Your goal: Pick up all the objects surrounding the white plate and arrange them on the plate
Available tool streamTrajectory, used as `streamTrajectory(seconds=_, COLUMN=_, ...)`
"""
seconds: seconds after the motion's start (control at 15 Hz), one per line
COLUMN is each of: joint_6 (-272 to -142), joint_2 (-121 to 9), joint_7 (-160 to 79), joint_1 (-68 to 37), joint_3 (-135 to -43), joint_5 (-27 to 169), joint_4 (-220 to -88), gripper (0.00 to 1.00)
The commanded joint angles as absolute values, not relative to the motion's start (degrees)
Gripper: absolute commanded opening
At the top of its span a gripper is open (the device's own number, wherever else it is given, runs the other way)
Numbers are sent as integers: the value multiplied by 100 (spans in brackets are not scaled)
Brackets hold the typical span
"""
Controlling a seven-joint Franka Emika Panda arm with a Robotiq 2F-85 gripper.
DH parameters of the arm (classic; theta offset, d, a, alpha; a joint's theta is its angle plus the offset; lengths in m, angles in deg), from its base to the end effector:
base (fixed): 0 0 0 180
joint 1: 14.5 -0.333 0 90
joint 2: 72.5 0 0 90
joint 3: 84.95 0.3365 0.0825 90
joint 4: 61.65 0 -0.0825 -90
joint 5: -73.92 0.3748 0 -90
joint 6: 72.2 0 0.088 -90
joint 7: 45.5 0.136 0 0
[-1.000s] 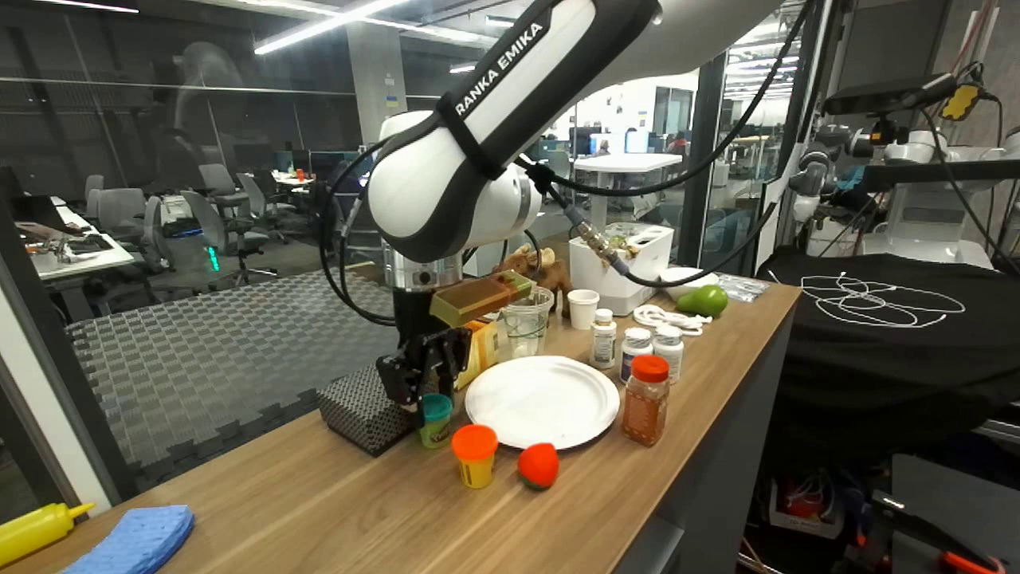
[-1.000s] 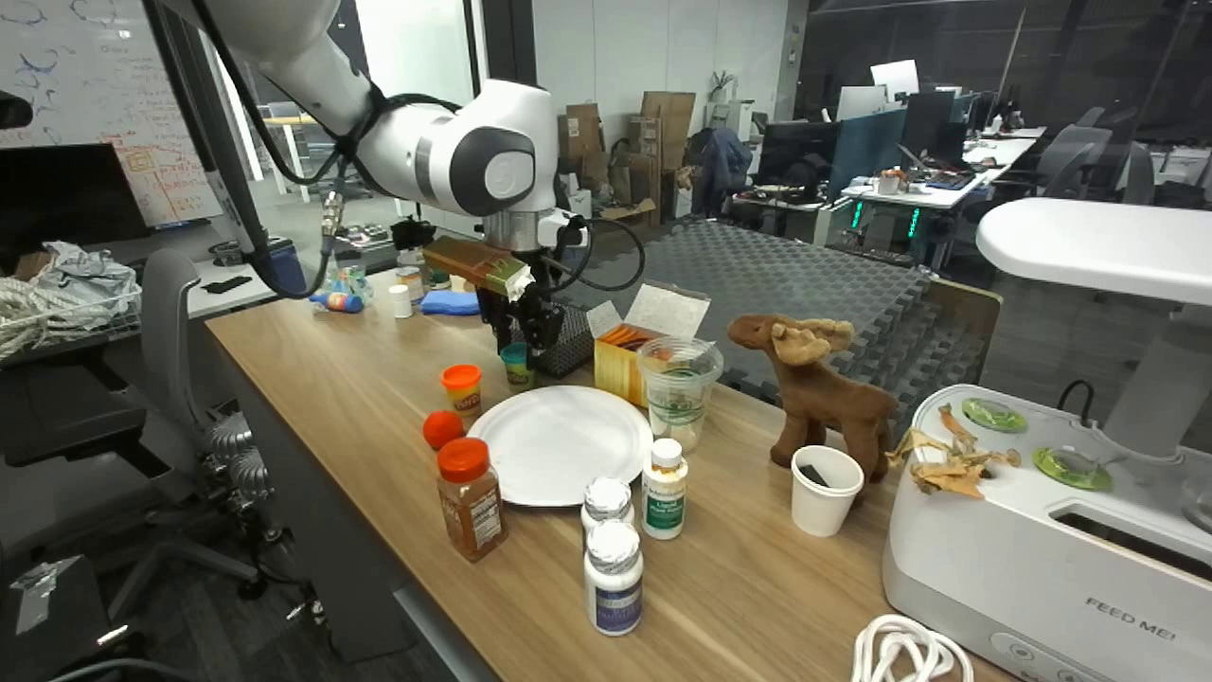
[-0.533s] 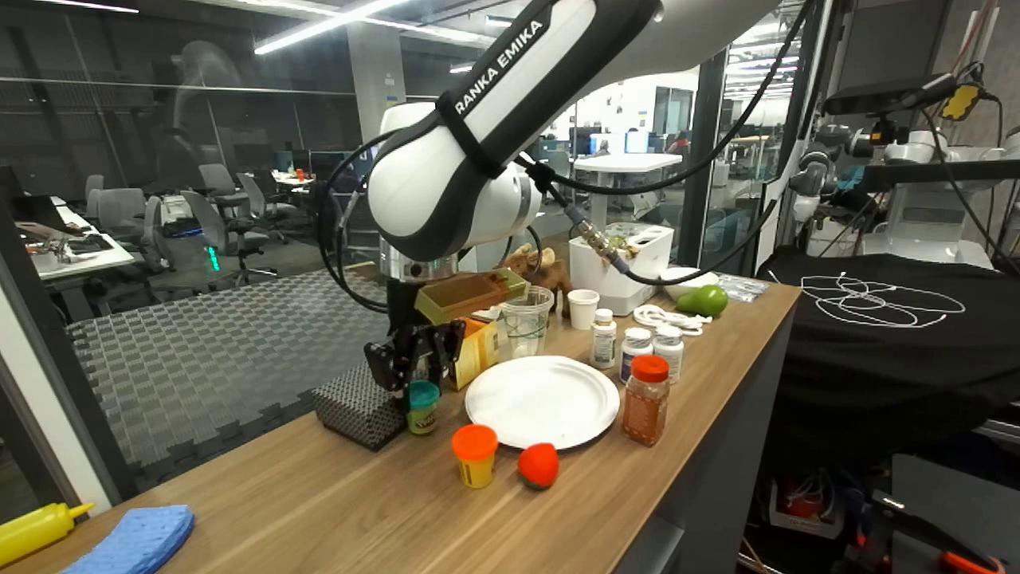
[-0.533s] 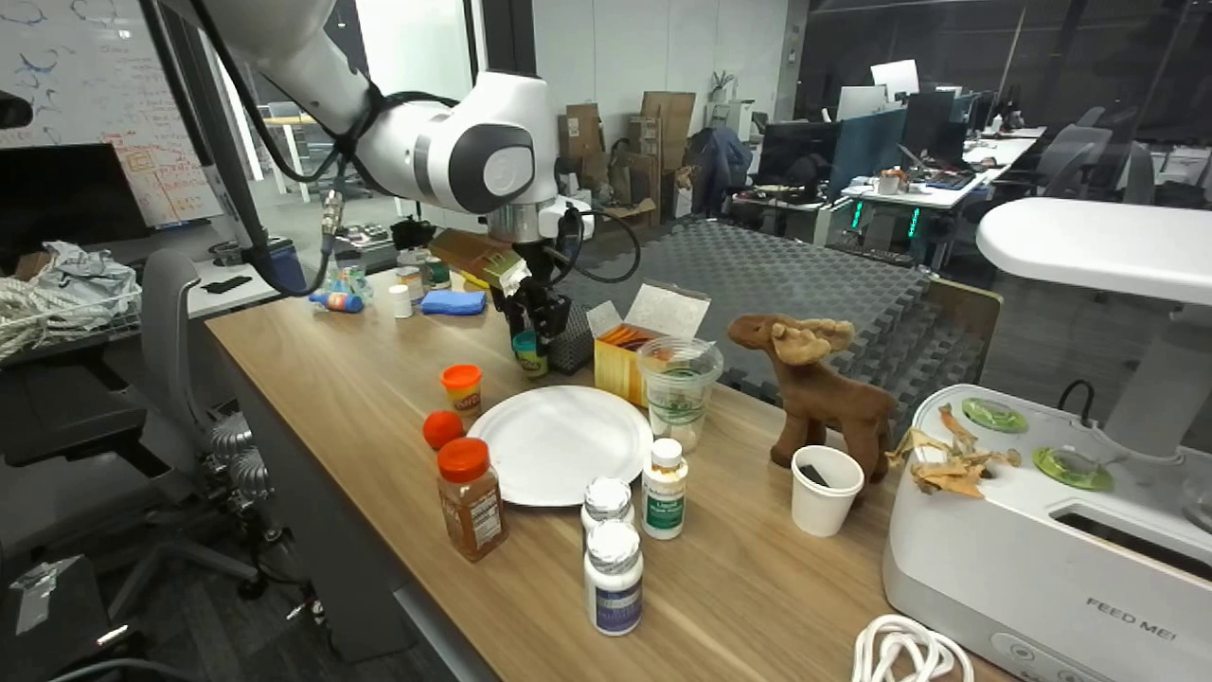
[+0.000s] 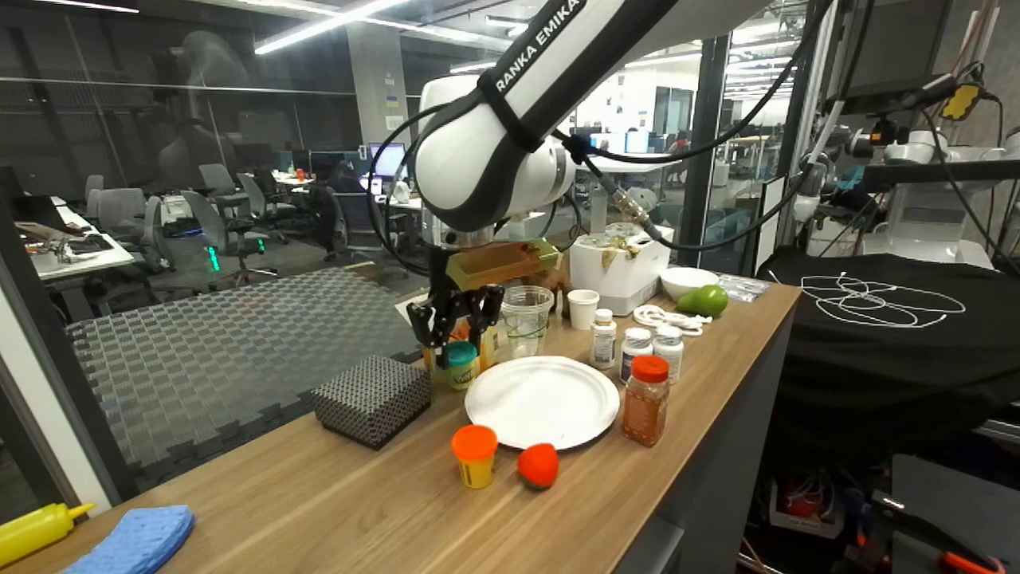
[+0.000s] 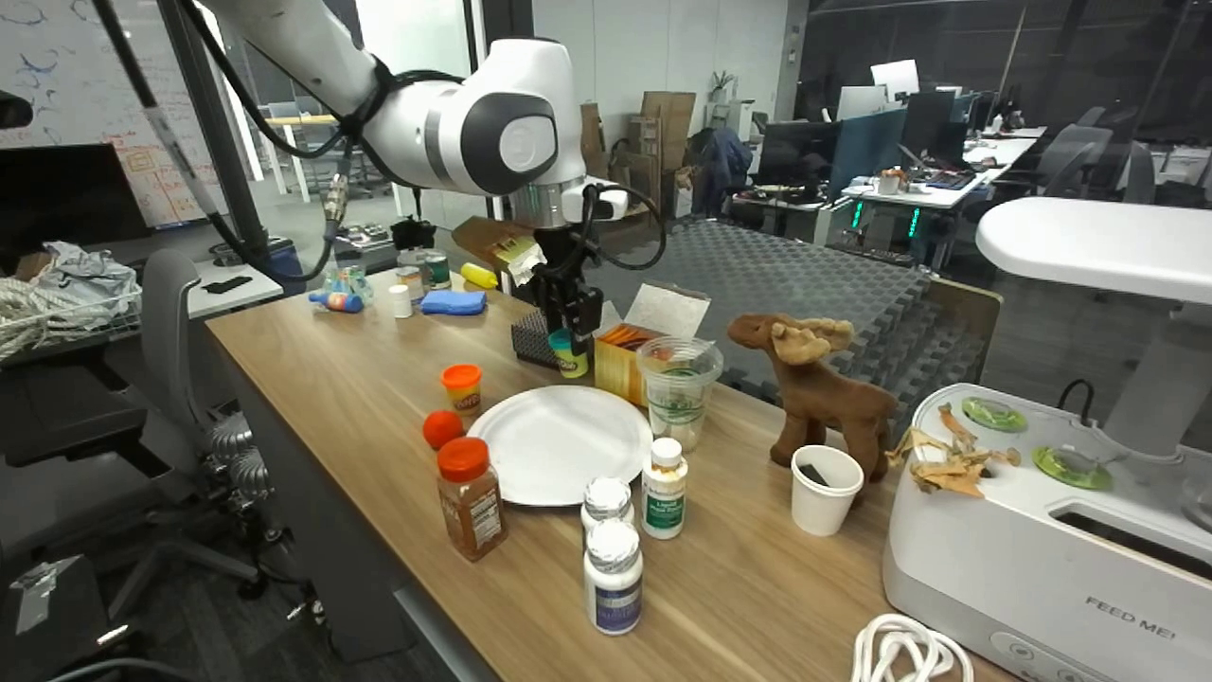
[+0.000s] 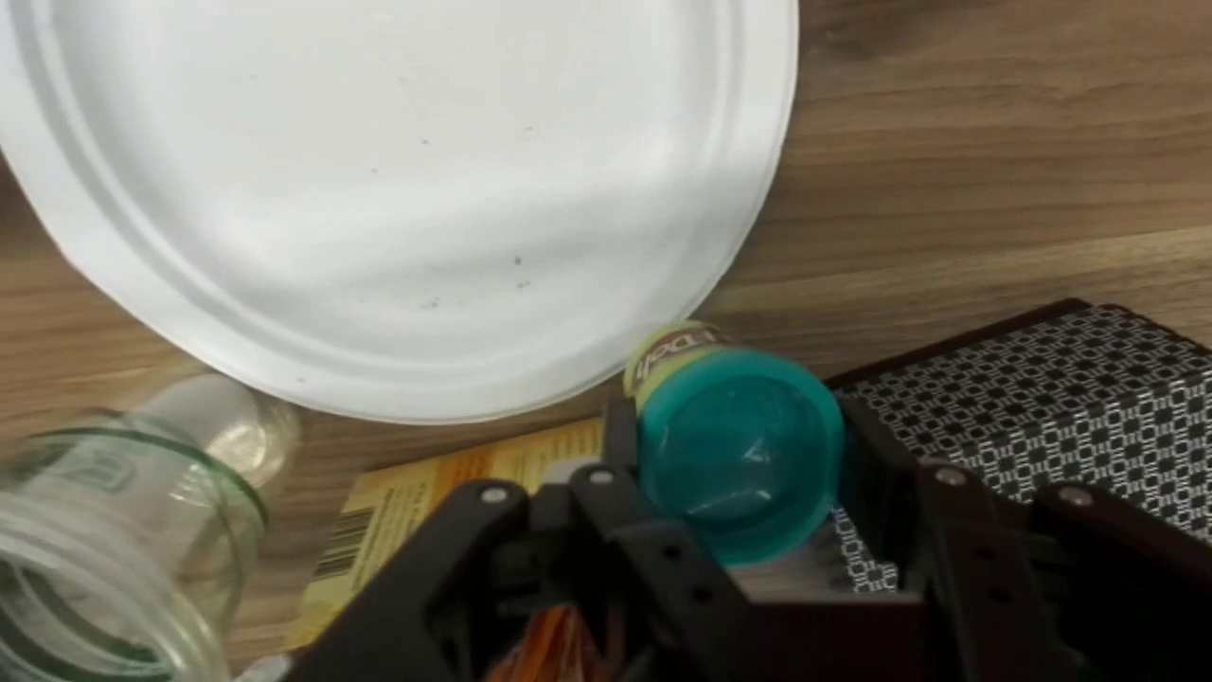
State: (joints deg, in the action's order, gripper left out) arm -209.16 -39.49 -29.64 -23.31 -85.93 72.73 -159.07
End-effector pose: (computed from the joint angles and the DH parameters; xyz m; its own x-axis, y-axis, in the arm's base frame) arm 0.6876 0.0953 0.2649 0.9858 -0.1218 0.1161 -0.1218 -0.9925 -0.0069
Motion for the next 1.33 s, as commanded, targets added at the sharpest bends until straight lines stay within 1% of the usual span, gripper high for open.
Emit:
streamTrajectory(seconds=0.0, joint_6=-21046, joint_2=-4261, joint_7=-2788, joint_1=-2285, joint_3=-8695, joint_5=7270, joint_4=-16305, gripper=28)
streamTrajectory(seconds=0.87, joint_6=-20969, joint_2=-3892, joint_7=-2883, joint_1=-1728, joint_3=-8670, joint_5=7701, joint_4=-16303, gripper=28)
streamTrajectory(seconds=0.93, joint_6=-20985, joint_2=-3916, joint_7=-2882, joint_1=-1715, joint_3=-8666, joint_5=7754, joint_4=-16330, gripper=78)
streamTrajectory(seconds=1.0, joint_6=-21006, joint_2=-3939, joint_7=-2858, joint_1=-1720, joint_3=-8678, joint_5=7772, joint_4=-16359, gripper=79)
streamTrajectory(seconds=1.07, joint_6=-21011, joint_2=-3986, joint_7=-2842, joint_1=-1731, joint_3=-8693, joint_5=7768, joint_4=-16409, gripper=84)
streamTrajectory(seconds=1.13, joint_6=-21030, joint_2=-4047, joint_7=-2809, joint_1=-1751, joint_3=-8708, joint_5=7757, joint_4=-16471, gripper=92)
streamTrajectory(seconds=1.2, joint_6=-21072, joint_2=-4108, joint_7=-2721, joint_1=-1803, joint_3=-8757, joint_5=7691, joint_4=-16531, gripper=99)
streamTrajectory(seconds=1.27, joint_6=-21113, joint_2=-4180, joint_7=-2618, joint_1=-1871, joint_3=-8810, joint_5=7607, joint_4=-16589, gripper=100)
